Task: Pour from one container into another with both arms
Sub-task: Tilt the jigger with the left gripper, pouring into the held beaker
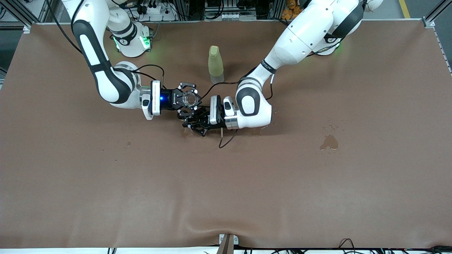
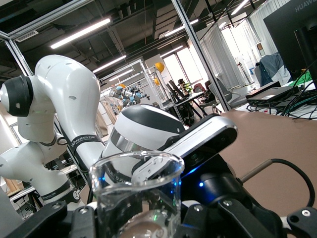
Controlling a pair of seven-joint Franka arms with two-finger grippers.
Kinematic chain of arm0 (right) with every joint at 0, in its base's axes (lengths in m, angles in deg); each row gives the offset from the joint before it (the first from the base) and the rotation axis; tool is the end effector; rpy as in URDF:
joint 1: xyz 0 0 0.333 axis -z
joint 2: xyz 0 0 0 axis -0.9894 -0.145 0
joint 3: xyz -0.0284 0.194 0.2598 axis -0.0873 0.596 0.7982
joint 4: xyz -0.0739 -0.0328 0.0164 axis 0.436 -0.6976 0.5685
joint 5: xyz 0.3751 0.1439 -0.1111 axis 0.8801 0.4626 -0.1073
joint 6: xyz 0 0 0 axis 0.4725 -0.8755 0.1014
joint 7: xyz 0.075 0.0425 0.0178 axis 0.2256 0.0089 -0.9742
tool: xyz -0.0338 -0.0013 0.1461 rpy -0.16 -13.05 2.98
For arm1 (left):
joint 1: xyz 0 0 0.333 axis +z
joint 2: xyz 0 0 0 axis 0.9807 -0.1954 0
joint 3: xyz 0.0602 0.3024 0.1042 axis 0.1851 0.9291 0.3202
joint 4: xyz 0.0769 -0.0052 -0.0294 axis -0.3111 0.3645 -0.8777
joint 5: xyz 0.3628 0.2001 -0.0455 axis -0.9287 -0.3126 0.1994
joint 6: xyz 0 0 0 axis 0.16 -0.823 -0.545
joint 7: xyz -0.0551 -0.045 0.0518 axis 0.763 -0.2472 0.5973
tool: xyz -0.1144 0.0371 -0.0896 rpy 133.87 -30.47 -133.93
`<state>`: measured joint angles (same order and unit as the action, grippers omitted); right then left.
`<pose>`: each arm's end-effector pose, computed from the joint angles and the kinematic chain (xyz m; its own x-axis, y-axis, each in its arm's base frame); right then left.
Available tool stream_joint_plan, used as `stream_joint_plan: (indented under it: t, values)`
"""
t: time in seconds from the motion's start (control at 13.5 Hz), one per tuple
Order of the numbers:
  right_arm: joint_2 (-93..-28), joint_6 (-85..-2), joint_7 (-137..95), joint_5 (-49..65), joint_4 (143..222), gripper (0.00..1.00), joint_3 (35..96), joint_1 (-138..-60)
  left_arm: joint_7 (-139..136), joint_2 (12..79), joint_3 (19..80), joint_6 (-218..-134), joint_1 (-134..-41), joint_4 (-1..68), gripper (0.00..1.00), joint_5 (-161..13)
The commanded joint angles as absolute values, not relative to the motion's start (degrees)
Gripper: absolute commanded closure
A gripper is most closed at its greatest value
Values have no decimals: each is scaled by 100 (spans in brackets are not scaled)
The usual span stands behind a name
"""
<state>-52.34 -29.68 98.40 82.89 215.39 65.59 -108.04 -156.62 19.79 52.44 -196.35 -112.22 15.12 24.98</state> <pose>0.4783 0.3141 0.2521 0.4185 -0.0284 0.9078 0.9064 -0.0494 -0.4194 0.5305 -0.5970 0.1691 -0.1449 -0.1967 0.9697 -0.9893 0.0152 -0.1448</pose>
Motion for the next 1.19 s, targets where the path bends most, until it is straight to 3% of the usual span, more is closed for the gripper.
stream_joint_plan:
  t: [0.0, 0.59, 1.11]
  values:
    - [-5013, -2976, 9758, 8427, 21683, 100, 6579, -10812, -15905, 1964, 5234, -19612, -11126, 1496, 100, 2549]
    - [-5005, -2862, 9179, 8427, 21701, 100, 6588, -10803, -16468, 1903, 5243, -18875, -10845, 1619, 100, 2558]
    - [-5013, -2765, 8414, 8374, 21788, 100, 6579, -10786, -16337, 1894, 5243, -18830, -10800, 1742, 100, 2646]
